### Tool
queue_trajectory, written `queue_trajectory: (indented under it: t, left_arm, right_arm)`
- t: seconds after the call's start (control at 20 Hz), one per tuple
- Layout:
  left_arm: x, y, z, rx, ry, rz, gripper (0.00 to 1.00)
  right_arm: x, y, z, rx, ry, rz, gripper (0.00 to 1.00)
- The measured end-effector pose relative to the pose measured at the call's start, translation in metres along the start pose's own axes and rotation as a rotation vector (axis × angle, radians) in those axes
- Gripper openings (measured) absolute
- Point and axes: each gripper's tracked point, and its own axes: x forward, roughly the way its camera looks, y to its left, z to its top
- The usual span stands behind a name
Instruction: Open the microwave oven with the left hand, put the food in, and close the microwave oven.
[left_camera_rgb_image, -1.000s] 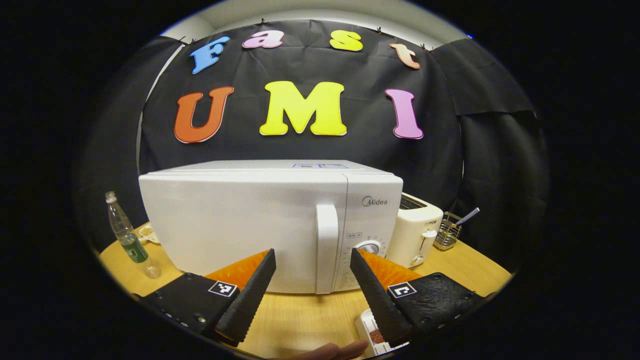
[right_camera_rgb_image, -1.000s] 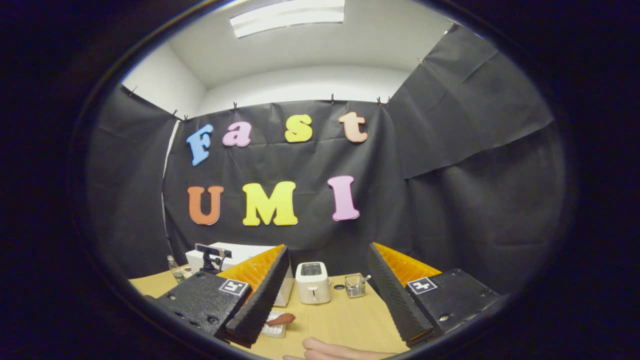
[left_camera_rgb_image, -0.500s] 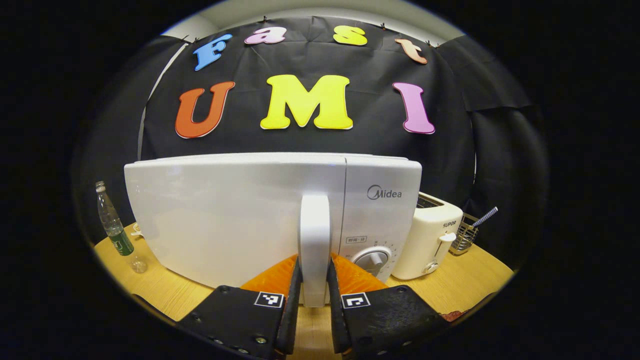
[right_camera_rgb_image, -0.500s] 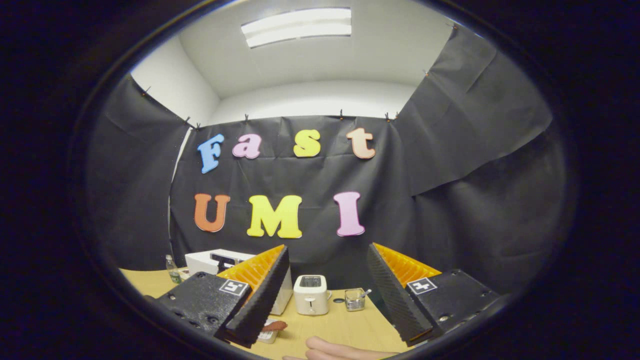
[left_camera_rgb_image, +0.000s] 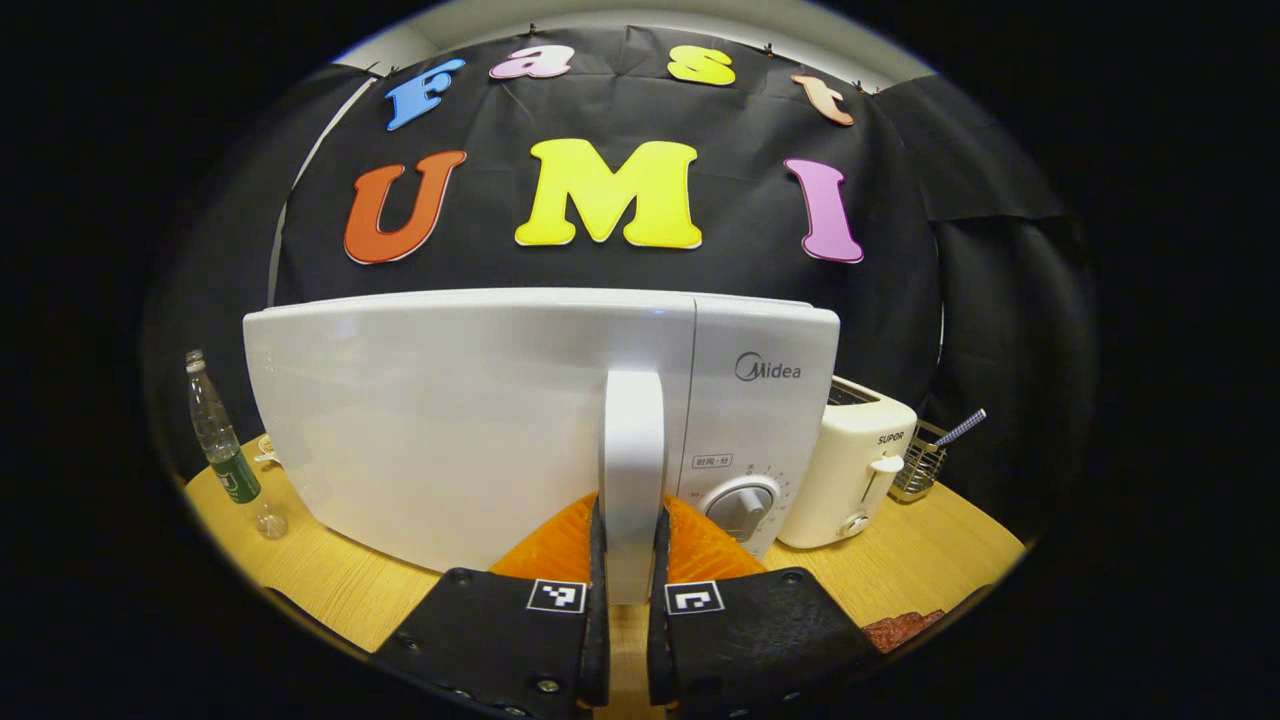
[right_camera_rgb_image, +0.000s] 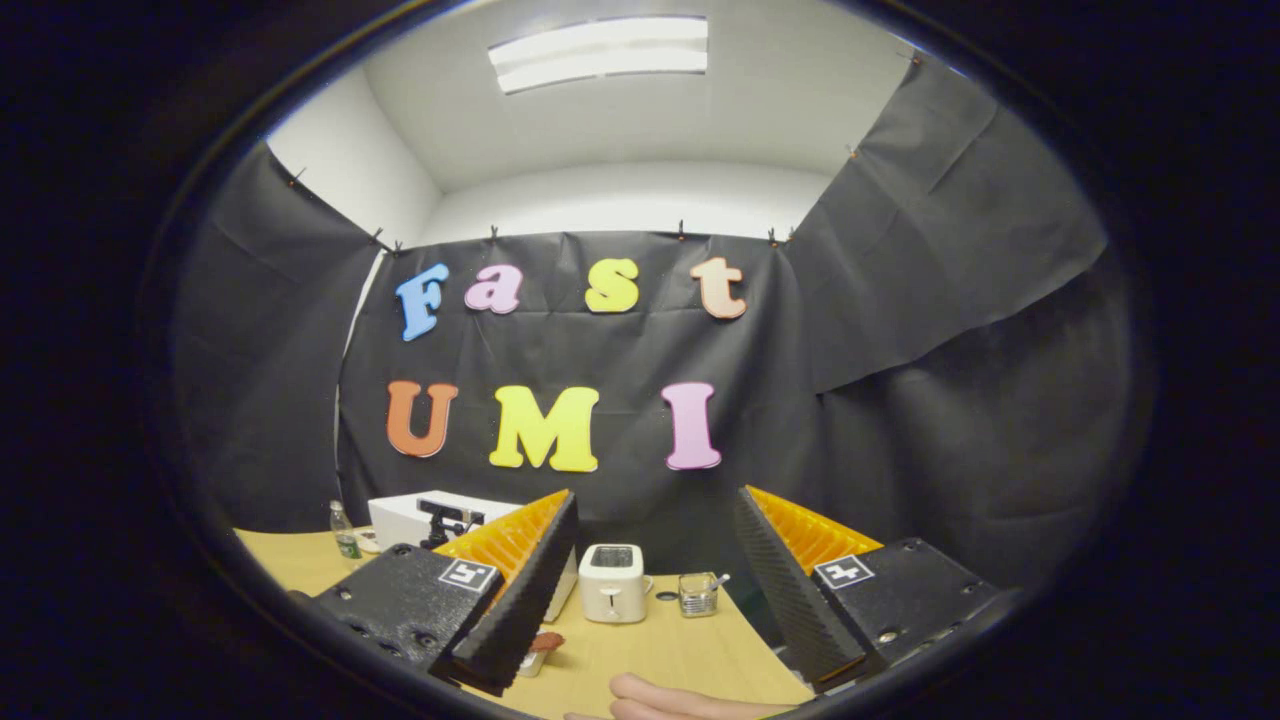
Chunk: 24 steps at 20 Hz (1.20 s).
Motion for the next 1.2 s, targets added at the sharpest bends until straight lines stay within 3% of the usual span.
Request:
queue_trajectory:
  t: [0.05, 0.25, 0.3, 0.4, 0.5, 0.8, 0.85, 0.9, 1.05, 1.1, 1.15, 1.2]
  left_arm:
    - [0.0, 0.0, 0.0, 0.002, 0.002, -0.001, 0.15]
    - [-0.003, 0.001, 0.003, 0.011, -0.006, 0.001, 0.15]
    - [0.0, 0.001, 0.002, -0.001, -0.005, 0.002, 0.05]
    - [-0.003, 0.001, 0.001, 0.007, -0.002, -0.004, 0.05]
    - [-0.019, 0.004, 0.01, 0.0, -0.04, 0.009, 0.05]
    - [-0.065, 0.011, -0.008, 0.013, -0.044, -0.06, 0.04]
    - [-0.075, 0.013, -0.01, 0.022, -0.046, -0.072, 0.04]
    - [-0.083, 0.017, -0.011, 0.027, -0.052, -0.083, 0.06]
    - [-0.116, 0.033, -0.019, 0.037, -0.056, -0.1, 0.06]
    - [-0.13, 0.038, -0.02, 0.035, -0.059, -0.104, 0.06]
    - [-0.14, 0.045, -0.023, 0.038, -0.062, -0.106, 0.08]
    - [-0.151, 0.053, -0.026, 0.044, -0.065, -0.107, 0.12]
  right_arm:
    - [-0.002, 0.0, -0.001, -0.001, -0.001, 0.001, 1.0]
    - [-0.001, 0.002, -0.005, -0.009, 0.01, 0.009, 1.0]
    - [-0.001, 0.003, -0.007, -0.009, 0.016, 0.012, 1.0]
    - [0.0, 0.002, -0.012, -0.008, 0.029, 0.016, 1.0]
    - [0.001, -0.001, -0.016, -0.004, 0.035, 0.014, 1.0]
    - [0.004, 0.007, -0.027, 0.031, 0.07, 0.017, 1.0]
    - [0.002, 0.01, -0.029, 0.029, 0.078, 0.02, 0.89]
    - [0.0, 0.014, -0.029, 0.022, 0.082, 0.023, 1.0]
    - [-0.007, 0.03, -0.027, -0.009, 0.081, 0.043, 1.0]
    - [-0.009, 0.035, -0.026, -0.013, 0.08, 0.049, 0.89]
    - [-0.011, 0.042, -0.027, -0.016, 0.08, 0.059, 1.0]
    - [-0.014, 0.049, -0.027, -0.021, 0.083, 0.073, 1.0]
